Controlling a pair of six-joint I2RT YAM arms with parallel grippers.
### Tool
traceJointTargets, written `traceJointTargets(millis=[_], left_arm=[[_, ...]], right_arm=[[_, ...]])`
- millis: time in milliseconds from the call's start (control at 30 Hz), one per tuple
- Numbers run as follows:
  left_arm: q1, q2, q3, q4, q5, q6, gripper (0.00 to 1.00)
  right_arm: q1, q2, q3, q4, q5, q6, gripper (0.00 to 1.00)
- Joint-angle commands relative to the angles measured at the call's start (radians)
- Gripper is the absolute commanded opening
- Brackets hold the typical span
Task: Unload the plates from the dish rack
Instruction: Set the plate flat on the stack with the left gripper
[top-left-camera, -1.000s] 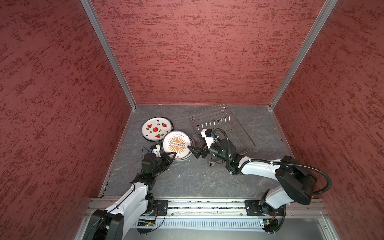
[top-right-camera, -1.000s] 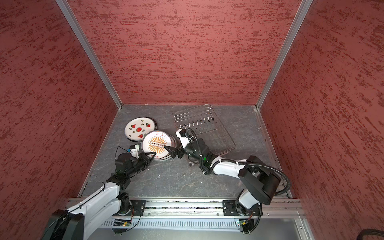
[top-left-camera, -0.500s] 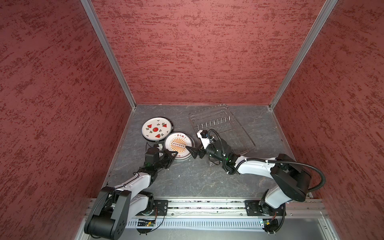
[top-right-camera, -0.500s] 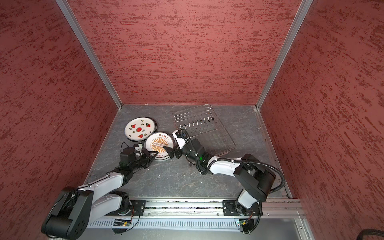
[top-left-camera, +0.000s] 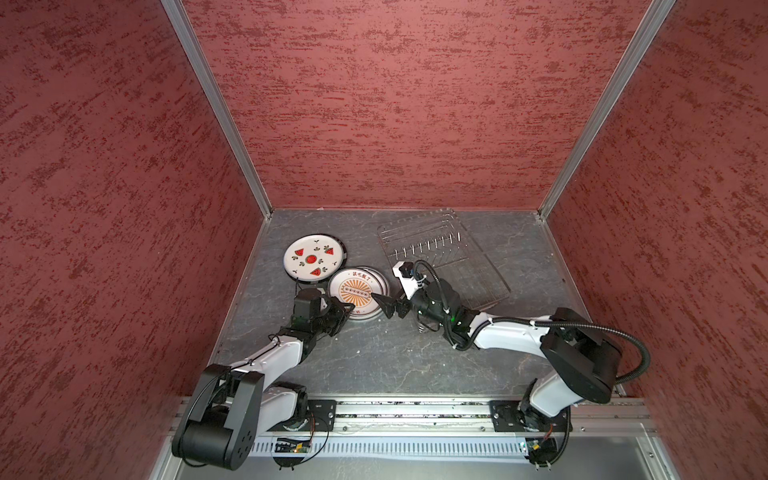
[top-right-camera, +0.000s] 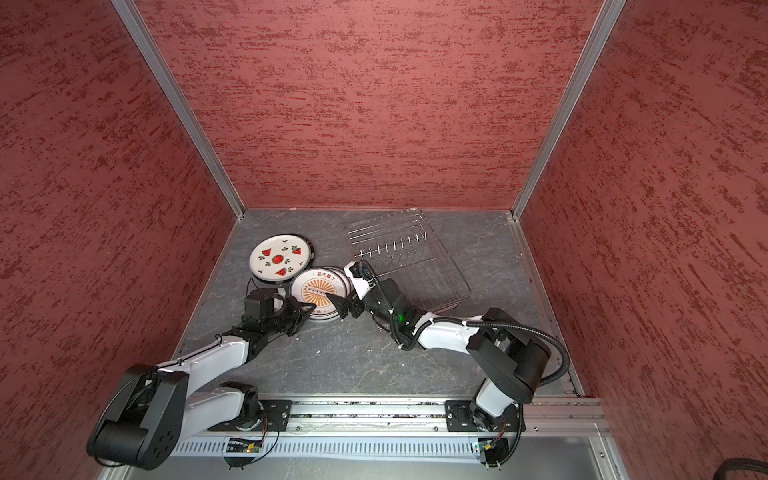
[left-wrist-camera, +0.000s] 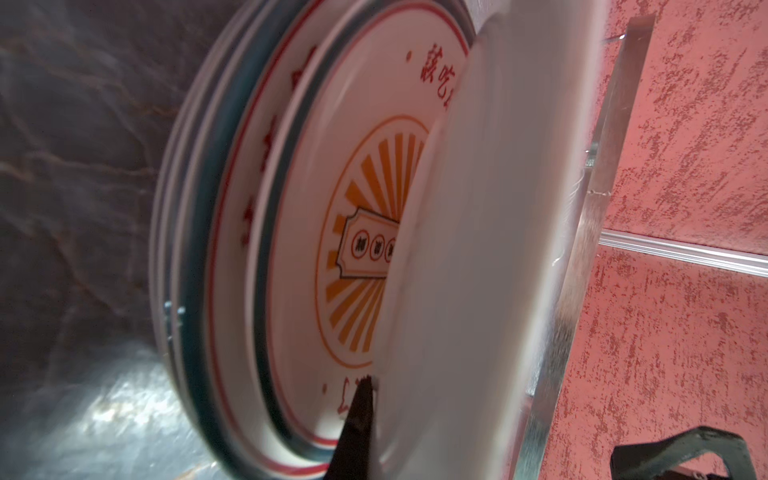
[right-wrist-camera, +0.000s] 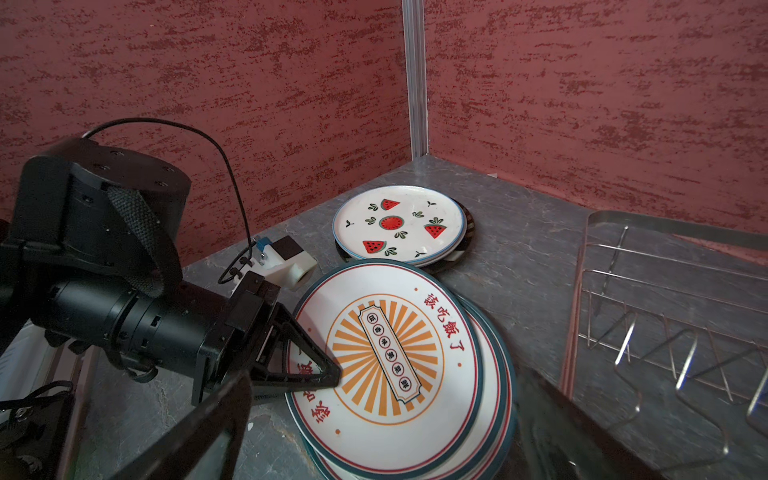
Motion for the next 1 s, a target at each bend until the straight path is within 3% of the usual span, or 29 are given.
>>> traceJointTargets(millis=[0,100,167,333,467,600,667,733,967], left_arm=[[0.003,0.010,0.036,-0.012,0.001,0.018,0.04],[0.002,0.001,0.036,-0.021,-0.004,0.021,0.10],[-0.002,-0.009,0.037,-0.031,-0.012,0.026,0.24],[-0.021,-0.028,0.047,-0.060,-0.050,0.041,0.46],[-0.030,-0.042,0.050,-0.082,-0.085,0.048,0.56],[-0.073,-0.106,0.054,-0.148,-0.225,0.061,0.59],[-0.108,-0.155,0.054,-0.189,-0.310,0.063,0.67],[-0.120,-0.184,0.052,-0.203,-0.325,0.075,0.72],[-0.188,-0.153,0.064,-0.186,-0.370,0.071,0.72]], right_arm=[[0.011,0.005,0.036,-0.003,0.041,-0.033,0.99],[0.011,0.004,0.035,-0.004,0.047,-0.033,0.99],[0.013,0.002,0.033,-0.003,0.048,-0.033,0.99],[0.014,0.006,0.035,-0.005,0.054,-0.038,0.99],[0.015,0.003,0.035,-0.008,0.060,-0.040,0.99],[0.016,0.000,0.033,-0.008,0.061,-0.041,0.99],[0.016,0.001,0.032,-0.008,0.064,-0.043,0.99],[0.016,0.002,0.032,-0.008,0.065,-0.042,0.99],[0.018,0.008,0.042,-0.018,0.063,-0.044,0.99]])
